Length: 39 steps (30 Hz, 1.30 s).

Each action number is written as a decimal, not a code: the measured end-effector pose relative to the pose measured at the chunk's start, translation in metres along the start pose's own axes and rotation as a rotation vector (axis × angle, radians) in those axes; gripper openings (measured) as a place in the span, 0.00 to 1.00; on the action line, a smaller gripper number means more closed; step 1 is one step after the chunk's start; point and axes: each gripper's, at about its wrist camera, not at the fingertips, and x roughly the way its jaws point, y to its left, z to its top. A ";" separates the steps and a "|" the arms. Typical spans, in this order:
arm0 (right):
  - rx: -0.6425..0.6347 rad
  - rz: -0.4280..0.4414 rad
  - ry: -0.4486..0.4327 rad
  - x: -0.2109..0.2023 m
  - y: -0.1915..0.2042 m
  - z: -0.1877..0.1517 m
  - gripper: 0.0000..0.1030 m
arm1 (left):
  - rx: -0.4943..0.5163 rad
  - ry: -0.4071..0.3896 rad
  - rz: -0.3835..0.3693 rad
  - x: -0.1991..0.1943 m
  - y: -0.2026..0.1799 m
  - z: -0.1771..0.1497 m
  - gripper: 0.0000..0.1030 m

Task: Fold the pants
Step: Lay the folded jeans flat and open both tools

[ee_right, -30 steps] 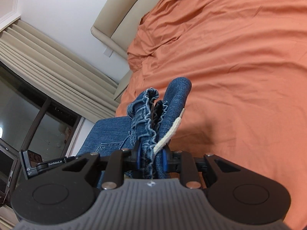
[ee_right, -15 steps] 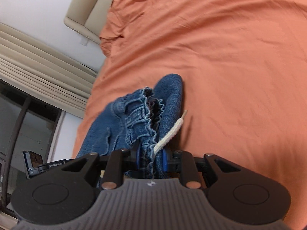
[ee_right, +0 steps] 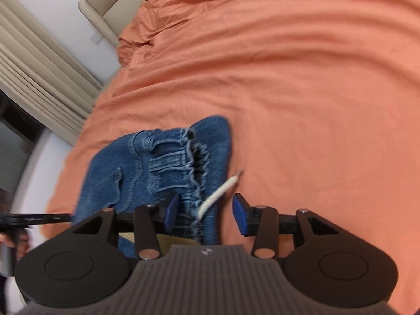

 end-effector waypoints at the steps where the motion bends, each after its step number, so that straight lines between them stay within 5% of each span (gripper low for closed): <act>1: -0.026 -0.032 -0.018 -0.009 0.003 0.000 0.40 | 0.010 -0.012 0.009 -0.010 -0.002 -0.003 0.23; 8: -0.313 -0.090 -0.130 -0.058 0.052 -0.022 0.40 | 0.111 -0.117 -0.067 -0.063 -0.050 -0.021 0.23; 12: -0.528 -0.112 -0.175 -0.053 0.094 -0.052 0.38 | 0.203 -0.105 -0.083 -0.046 -0.085 -0.040 0.23; 20: -0.532 -0.176 -0.069 -0.007 0.075 -0.071 0.37 | 0.202 0.032 -0.114 0.011 -0.072 -0.068 0.23; 27: -0.500 -0.185 -0.030 0.005 0.059 -0.069 0.38 | 0.270 0.098 -0.133 0.012 -0.071 -0.064 0.23; 35: -0.521 -0.180 -0.080 -0.034 0.081 -0.063 0.41 | 0.263 0.019 -0.089 -0.033 -0.071 -0.066 0.23; 39: -0.511 -0.141 -0.136 -0.073 0.097 -0.064 0.58 | 0.258 -0.056 -0.070 -0.077 -0.075 -0.070 0.23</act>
